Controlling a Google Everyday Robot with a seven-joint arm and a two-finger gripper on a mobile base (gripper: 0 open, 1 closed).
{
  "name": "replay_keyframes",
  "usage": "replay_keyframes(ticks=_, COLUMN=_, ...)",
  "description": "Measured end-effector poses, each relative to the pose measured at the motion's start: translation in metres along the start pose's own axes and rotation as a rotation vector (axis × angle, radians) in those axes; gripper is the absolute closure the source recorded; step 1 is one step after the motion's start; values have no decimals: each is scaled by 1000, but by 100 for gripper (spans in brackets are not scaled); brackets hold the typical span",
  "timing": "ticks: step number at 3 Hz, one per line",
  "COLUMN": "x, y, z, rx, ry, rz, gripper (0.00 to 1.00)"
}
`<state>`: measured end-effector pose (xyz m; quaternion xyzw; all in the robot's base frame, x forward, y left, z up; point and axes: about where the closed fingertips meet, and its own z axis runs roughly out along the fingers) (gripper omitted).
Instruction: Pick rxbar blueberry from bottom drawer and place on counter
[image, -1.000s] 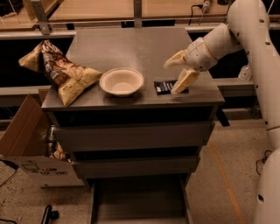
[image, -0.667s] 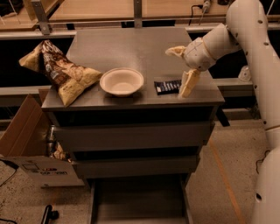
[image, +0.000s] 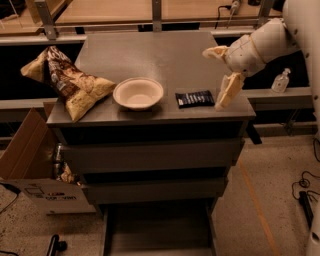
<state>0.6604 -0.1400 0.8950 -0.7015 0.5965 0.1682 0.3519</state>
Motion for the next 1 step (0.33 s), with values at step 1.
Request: replay_keyframes(ticks=1, x=2, y=-4, z=-1, rx=23, ry=-2, rz=5, gripper=0)
